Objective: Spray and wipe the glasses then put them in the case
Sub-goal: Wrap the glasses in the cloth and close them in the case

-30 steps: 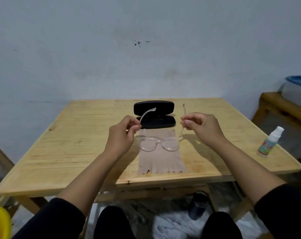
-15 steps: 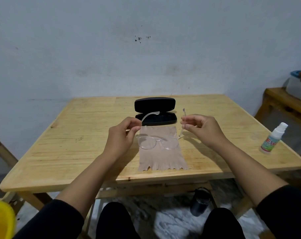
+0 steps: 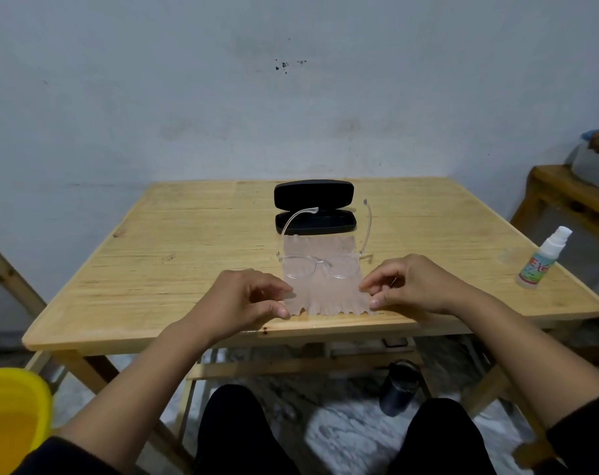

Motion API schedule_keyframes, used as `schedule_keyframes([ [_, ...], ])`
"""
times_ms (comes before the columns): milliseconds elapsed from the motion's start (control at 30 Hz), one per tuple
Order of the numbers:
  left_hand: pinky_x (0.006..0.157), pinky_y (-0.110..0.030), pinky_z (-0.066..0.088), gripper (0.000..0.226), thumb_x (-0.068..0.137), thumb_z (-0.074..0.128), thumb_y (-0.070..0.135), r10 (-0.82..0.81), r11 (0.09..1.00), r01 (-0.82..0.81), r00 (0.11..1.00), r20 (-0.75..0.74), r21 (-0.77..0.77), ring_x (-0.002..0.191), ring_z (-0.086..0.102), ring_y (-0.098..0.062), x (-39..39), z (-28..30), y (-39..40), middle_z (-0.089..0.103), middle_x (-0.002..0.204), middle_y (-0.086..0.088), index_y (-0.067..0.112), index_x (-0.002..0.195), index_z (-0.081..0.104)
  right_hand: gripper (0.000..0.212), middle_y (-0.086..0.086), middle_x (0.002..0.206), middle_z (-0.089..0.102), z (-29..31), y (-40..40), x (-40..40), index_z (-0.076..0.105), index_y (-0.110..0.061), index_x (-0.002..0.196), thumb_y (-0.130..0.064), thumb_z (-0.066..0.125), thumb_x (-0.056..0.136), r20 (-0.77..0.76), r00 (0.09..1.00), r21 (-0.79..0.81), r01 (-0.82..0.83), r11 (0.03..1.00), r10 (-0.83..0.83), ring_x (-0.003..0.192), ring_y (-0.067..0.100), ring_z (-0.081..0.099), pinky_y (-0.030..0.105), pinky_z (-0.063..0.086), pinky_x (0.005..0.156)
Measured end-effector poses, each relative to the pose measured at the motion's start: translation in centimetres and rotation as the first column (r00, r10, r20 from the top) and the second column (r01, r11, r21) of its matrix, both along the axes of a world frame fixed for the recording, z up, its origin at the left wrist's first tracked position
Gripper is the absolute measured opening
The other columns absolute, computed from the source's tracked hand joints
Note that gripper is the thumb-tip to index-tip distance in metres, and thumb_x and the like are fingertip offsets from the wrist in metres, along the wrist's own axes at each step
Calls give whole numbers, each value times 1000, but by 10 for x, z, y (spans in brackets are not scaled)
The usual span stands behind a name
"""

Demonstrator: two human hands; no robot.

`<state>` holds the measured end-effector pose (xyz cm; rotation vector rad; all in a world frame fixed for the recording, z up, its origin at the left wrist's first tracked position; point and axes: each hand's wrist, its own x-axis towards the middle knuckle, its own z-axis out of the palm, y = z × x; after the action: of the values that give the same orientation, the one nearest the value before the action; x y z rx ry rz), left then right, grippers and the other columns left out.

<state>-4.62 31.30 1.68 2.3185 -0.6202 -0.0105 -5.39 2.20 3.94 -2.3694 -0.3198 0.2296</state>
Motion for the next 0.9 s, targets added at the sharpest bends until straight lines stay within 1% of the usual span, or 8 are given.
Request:
schedule_keyframes([
  [133,70,-1,38,22,75,73,34,-70,990,52,987,148,128,82,55,8,2,-3,-6,71,91,15,28,96,74,23,-11,84,65,-5,8,-1,75,-20,94,-19,80,71,42,998,-75,-38,996,42,75,-2,56,6,41,70],
  [233,70,-10,41,14,78,71,32,-63,989,35,979,193,146,81,57,2,1,-6,-9,71,87,14,29,91,74,13,-12,84,63,-8,11,-3,75,-20,89,-19,76,76,94,995,-109,-19,994,29,83,2,56,5,40,71],
  [333,67,-9,39,9,79,69,34,44,994,-62,981,190,90,79,57,1,2,-7,-9,67,82,17,33,88,73,8,-12,83,64,-9,13,-3,74,-21,86,-17,74,79,136,990,-100,37,994,-24,81,4,58,9,39,67],
  [500,62,-5,37,8,81,67,33,265,963,-254,955,132,-94,73,60,3,6,-3,-16,68,76,16,30,86,73,4,-6,74,67,-8,19,1,71,-23,81,-20,69,83,115,962,129,233,964,-248,67,3,57,15,42,61],
  [567,61,-9,38,8,83,66,33,322,938,-307,944,72,-162,72,60,1,8,-1,-22,68,73,13,30,85,72,5,-1,66,64,-8,23,4,72,-18,85,-19,67,85,44,933,265,333,905,-356,57,9,55,20,45,57],
  [667,57,-9,39,9,84,64,35,396,896,-380,918,27,-231,68,61,1,14,0,-33,68,70,12,30,83,71,7,10,70,68,-8,32,9,70,-9,86,-13,63,87,-151,878,505,464,728,-454,56,17,55,30,48,57],
  [767,52,-5,36,12,84,63,35,477,842,-465,878,-26,-273,64,59,2,21,1,-42,66,65,13,27,83,71,12,12,80,73,-11,41,15,70,-7,92,-16,63,88,-241,826,563,547,620,-510,60,18,59,30,52,59],
  [900,56,-11,34,16,85,62,35,530,813,-526,846,-56,-251,69,59,0,31,1,-51,62,65,15,23,88,71,21,7,90,74,-15,48,21,64,-9,108,-14,62,88,-321,797,624,584,518,-511,77,15,72,24,60,70],
])
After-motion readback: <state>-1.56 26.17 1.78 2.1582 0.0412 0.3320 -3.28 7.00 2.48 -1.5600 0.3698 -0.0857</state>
